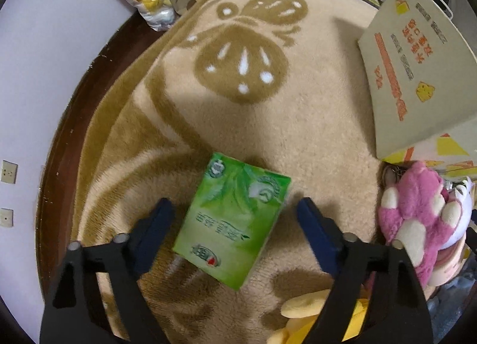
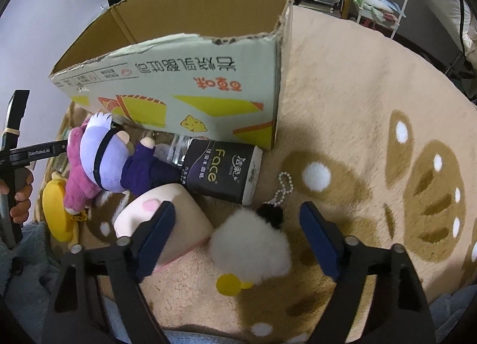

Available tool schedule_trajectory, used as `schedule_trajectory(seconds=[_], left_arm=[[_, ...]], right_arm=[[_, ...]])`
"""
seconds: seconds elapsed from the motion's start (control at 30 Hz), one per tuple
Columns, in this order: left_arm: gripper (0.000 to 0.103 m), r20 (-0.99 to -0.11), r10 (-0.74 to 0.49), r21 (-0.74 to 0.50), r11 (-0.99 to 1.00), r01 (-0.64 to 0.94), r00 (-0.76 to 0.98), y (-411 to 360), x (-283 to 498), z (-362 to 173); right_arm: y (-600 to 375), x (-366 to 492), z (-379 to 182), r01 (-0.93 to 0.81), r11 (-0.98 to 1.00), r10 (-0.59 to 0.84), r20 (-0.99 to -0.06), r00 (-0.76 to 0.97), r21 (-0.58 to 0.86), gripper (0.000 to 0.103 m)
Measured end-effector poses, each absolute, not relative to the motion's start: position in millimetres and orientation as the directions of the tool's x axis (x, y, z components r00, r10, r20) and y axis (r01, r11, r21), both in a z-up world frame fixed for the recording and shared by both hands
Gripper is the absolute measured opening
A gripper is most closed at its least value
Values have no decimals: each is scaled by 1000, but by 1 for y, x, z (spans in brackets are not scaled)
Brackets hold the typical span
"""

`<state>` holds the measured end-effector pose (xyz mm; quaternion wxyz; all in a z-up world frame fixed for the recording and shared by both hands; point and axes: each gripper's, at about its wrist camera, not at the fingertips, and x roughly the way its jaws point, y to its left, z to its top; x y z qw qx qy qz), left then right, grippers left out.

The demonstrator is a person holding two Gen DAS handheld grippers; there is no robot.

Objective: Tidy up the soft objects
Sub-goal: 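Grasp the green tissue pack with the left gripper while the right gripper grasps the white fluffy plush, then lift the tissue pack and white plush with both grippers toward the cardboard box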

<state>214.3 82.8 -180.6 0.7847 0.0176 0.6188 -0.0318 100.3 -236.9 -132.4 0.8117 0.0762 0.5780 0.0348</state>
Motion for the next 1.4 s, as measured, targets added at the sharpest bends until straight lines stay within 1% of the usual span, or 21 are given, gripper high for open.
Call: schedule_trajectory(seconds=[0.07, 0.1, 0.13, 0.23, 0.4, 0.6, 0.63, 0.67, 0.73, 0.8, 0.87, 0.9, 0.97, 1.17, 1.4], left_arm=[[63, -971, -33, -13, 996, 88, 236, 79, 213, -180], [59, -970, -37, -14, 995, 97, 239, 78, 211, -179], [57, -970, -40, -16, 994, 104, 240, 76, 210, -178], [55, -968, -29, -2, 994, 110, 248, 74, 208, -176], [55, -966, -26, 4, 993, 117, 257, 72, 201, -172], [55, -963, -19, 16, 992, 126, 270, 69, 188, -164], [55, -961, -19, 18, 991, 131, 275, 68, 185, -162], [55, -960, -15, 24, 990, 135, 281, 67, 183, -161], [55, -957, -10, 32, 990, 141, 290, 66, 179, -157], [55, -955, -14, 30, 989, 143, 296, 64, 174, -154], [55, -953, -12, 32, 990, 140, 304, 65, 172, -152], [55, -951, -9, 36, 990, 138, 310, 65, 170, -150], [54, -948, -3, 42, 990, 133, 319, 65, 169, -149], [54, -929, 11, 56, 992, 111, 370, 68, 155, -135], [54, -879, 2, 59, 993, 104, 478, 70, 133, -103]], right_arm=[[-235, 99, -134, 27, 985, 150, -935, 322, 168, 80], [-234, 99, -135, 23, 985, 155, -935, 320, 171, 77], [-233, 99, -135, 20, 984, 159, -935, 316, 175, 74], [-229, 95, -139, 24, 985, 157, -938, 310, 172, 73], [-232, 90, -137, 43, 981, 164, -930, 329, 188, 73], [-232, 85, -133, 71, 986, 116, -935, 334, 148, 72], [-233, 85, -134, 77, 987, 110, -939, 326, 143, 69], [-233, 85, -138, 85, 986, 110, -944, 311, 143, 60], [-237, 85, -143, 100, 983, 121, -952, 281, 155, 55], [-239, 85, -151, 117, 979, 135, -959, 249, 168, 54], [-242, 86, -157, 130, 972, 164, -960, 228, 197, 42], [-243, 86, -160, 137, 968, 178, -960, 217, 210, 39], [-245, 87, -166, 145, 966, 185, -963, 198, 216, 36], [-245, 84, -162, 145, 965, 183, -957, 223, 218, 34], [-237, 71, -124, 92, 981, 128, -924, 360, 171, 34]])
